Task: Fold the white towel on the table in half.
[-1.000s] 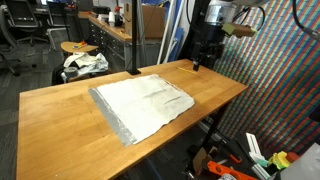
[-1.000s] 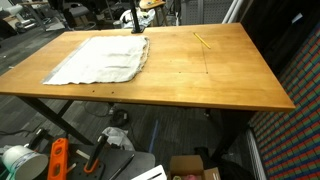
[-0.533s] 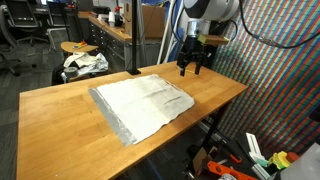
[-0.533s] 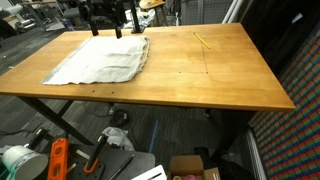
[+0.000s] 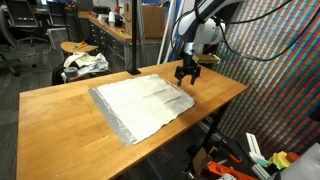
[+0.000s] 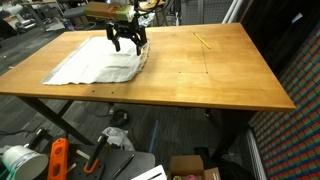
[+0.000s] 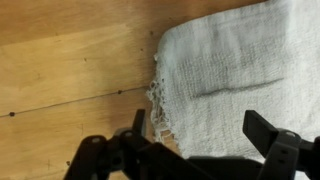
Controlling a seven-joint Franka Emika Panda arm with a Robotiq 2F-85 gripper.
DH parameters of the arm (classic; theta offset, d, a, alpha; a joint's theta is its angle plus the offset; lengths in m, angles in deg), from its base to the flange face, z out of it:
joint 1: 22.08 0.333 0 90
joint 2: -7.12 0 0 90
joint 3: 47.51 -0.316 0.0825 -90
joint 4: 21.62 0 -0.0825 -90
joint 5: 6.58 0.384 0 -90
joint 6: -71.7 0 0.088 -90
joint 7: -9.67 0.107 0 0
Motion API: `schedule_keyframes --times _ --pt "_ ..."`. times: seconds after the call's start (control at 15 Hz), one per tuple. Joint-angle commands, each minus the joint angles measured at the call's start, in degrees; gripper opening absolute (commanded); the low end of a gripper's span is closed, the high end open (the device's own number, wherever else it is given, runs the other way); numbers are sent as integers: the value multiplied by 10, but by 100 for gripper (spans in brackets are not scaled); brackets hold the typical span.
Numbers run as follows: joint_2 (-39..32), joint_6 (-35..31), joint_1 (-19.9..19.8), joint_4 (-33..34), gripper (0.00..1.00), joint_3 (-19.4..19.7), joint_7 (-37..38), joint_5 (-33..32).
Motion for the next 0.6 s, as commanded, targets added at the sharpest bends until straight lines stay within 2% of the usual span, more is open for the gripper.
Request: schedule_keyframes --times 0.0,0.33,0.53 --pt "-26 -63 -24 -7 100 -7 -32 24" --pt "-56 -112 -35 -18 100 -17 -39 28" --pt "-61 -117 -38 -27 100 -26 -51 29"
